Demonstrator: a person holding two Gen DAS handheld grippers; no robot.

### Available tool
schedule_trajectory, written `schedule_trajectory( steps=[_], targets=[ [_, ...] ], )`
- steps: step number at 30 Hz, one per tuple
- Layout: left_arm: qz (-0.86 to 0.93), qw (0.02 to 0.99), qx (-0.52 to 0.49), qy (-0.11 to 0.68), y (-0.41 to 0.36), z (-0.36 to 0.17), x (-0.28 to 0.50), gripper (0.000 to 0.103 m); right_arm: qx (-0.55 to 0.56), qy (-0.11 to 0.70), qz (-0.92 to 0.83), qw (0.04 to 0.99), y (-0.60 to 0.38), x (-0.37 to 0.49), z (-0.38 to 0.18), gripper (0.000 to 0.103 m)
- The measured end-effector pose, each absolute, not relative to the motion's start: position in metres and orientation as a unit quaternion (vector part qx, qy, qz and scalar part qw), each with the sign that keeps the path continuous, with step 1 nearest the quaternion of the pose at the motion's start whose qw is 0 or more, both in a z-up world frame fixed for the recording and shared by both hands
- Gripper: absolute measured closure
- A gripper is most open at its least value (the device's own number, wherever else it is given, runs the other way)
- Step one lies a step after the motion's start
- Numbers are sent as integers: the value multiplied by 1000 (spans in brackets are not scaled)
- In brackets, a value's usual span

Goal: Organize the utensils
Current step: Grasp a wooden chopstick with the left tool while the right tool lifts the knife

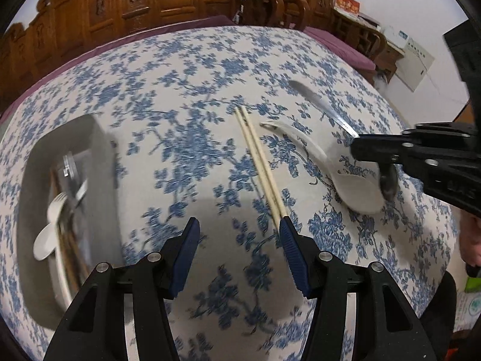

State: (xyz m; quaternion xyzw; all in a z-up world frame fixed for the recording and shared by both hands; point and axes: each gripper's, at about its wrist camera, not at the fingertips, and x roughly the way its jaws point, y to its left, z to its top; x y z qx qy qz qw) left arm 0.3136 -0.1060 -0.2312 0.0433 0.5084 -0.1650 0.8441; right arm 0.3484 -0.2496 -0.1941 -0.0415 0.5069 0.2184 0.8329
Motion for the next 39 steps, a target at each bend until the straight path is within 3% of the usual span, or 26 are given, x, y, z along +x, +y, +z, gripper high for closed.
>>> schedule_trajectory(
  steps=[20, 22, 24, 27, 39],
  targets=[
    [-124, 833, 95, 530, -137, -259, 337, 50, -17, 502, 216, 837, -260, 334, -196, 99],
    [-124, 833, 89, 532, -138, -258, 340, 57, -16, 503, 214, 837, -261, 333, -196, 99],
    [-124, 833, 88, 532, -138, -257, 341, 76, -14, 504, 211, 837, -263, 332, -197, 99],
    [-125, 831, 87, 535, -137, -256, 341, 96, -13, 504, 209, 838, -264, 329, -196, 99],
    [-116, 840, 58, 527, -100, -242, 329, 99, -9, 499, 212, 840, -250, 319, -190, 99]
  ],
)
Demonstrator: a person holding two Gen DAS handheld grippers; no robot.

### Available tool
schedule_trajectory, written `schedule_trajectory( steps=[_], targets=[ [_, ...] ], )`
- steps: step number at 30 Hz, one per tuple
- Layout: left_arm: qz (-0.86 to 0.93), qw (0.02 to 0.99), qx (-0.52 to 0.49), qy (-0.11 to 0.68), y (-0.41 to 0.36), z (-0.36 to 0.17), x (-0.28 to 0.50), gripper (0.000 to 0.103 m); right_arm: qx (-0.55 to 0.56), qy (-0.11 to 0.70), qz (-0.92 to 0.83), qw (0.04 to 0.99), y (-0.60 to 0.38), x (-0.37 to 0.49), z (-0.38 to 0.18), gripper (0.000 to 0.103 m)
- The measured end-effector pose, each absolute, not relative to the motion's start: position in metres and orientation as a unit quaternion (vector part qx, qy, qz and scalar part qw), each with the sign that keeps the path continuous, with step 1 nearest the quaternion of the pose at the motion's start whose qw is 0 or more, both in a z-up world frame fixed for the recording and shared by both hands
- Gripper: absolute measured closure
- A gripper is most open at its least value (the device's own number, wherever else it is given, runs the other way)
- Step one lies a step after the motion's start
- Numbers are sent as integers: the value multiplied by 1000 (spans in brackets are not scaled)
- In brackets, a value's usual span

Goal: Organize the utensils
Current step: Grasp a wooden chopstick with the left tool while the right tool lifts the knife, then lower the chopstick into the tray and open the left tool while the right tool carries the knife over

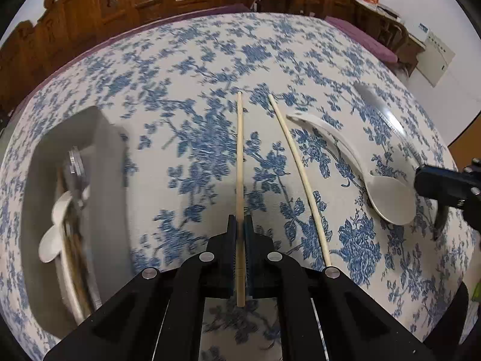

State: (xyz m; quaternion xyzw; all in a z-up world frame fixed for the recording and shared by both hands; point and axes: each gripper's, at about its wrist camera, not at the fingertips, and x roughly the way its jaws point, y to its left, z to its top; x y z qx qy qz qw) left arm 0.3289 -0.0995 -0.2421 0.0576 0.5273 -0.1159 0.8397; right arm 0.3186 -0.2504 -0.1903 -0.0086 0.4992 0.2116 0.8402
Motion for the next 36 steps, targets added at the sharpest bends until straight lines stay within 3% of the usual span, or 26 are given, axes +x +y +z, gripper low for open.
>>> schedule_trajectory(
  steps=[19, 36],
  targets=[
    [-115, 874, 37, 472, -43, -172, 298, 99, -18, 476, 237, 847, -196, 315, -164, 99],
    [-94, 875, 48, 472, 28, -163, 271, 99, -29, 469, 265, 842, -140, 312, -160, 99]
  ],
)
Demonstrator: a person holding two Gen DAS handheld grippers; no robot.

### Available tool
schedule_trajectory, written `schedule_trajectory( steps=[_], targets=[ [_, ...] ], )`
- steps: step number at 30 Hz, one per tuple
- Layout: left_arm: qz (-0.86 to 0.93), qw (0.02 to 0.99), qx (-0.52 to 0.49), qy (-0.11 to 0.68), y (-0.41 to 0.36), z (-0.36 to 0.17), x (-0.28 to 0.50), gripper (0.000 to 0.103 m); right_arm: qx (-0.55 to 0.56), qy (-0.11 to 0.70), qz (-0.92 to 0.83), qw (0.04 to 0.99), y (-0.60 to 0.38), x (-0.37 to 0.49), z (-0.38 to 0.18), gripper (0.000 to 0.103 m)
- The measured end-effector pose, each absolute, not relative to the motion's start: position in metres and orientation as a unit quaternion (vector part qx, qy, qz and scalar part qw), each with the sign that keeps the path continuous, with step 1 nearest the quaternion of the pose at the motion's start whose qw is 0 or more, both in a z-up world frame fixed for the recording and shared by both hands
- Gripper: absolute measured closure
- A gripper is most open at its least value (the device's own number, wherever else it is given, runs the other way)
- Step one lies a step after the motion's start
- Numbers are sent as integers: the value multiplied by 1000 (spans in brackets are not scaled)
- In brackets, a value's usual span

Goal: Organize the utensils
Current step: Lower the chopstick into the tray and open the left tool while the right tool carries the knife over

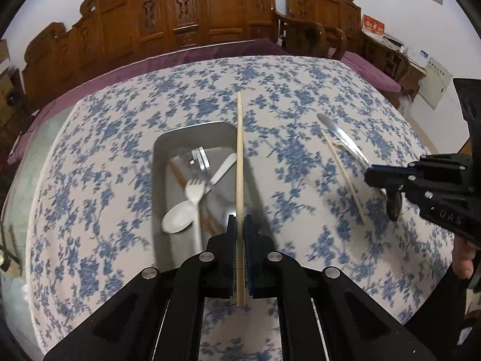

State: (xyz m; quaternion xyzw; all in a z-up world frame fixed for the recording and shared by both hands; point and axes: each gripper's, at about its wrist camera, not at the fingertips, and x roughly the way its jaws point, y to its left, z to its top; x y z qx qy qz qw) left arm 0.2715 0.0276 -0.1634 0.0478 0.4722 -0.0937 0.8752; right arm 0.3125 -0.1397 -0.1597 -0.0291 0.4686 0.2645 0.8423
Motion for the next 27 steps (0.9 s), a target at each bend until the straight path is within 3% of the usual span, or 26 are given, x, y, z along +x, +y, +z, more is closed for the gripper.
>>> schedule_trajectory(
  steps=[27],
  targets=[
    [-83, 852, 45, 514, 60, -205, 312, 99, -42, 475, 286, 831, -94, 327, -163, 99]
  ],
)
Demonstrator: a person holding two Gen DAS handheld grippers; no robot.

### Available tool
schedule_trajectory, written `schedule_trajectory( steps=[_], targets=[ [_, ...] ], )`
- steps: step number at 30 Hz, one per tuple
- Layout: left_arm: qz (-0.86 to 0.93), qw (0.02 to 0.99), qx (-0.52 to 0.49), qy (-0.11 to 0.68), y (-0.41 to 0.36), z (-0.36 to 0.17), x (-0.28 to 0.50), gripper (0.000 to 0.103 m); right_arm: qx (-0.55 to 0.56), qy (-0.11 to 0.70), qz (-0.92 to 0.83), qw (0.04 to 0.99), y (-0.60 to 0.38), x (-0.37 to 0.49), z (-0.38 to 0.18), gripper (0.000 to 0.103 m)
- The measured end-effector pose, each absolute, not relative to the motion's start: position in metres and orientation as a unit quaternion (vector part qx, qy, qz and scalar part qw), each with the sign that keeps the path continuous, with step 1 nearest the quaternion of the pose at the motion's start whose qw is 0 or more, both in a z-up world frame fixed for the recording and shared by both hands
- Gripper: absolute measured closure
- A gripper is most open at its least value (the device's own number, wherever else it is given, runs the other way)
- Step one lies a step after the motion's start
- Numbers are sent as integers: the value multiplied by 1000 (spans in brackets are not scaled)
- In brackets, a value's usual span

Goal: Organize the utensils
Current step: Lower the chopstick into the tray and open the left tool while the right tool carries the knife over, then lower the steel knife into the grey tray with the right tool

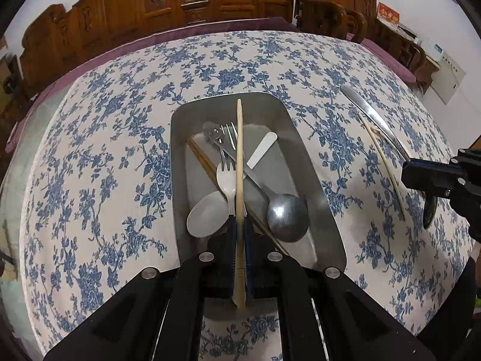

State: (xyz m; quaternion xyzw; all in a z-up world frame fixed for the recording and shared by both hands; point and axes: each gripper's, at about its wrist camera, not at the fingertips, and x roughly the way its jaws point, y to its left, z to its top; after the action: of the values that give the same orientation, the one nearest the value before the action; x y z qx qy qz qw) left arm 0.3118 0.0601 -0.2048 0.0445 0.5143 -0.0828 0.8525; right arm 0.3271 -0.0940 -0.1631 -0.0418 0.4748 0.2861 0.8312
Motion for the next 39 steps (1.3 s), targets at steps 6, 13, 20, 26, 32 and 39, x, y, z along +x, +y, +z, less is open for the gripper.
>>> schedule_trajectory(
  steps=[6, 13, 20, 26, 32, 39],
  targets=[
    [-82, 853, 43, 514, 62, -206, 315, 99, -41, 475, 288, 830, -90, 330, -164, 99],
    [-79, 862, 36, 499, 70, -197, 312, 98, -40, 476, 292, 828, -79, 333, -167, 99],
    [-73, 873, 25, 482, 84, -180, 305, 97, -39, 473, 303, 826, -58, 336, -165, 99],
    [-68, 882, 19, 465, 98, -165, 298, 92, -37, 472, 308, 826, -37, 341, -163, 99],
    [-62, 889, 13, 453, 112, -155, 291, 86, -24, 476, 305, 825, -18, 352, -168, 99],
    [-54, 893, 2, 446, 129, -152, 285, 77, -3, 488, 299, 820, -1, 362, -181, 99]
  ],
)
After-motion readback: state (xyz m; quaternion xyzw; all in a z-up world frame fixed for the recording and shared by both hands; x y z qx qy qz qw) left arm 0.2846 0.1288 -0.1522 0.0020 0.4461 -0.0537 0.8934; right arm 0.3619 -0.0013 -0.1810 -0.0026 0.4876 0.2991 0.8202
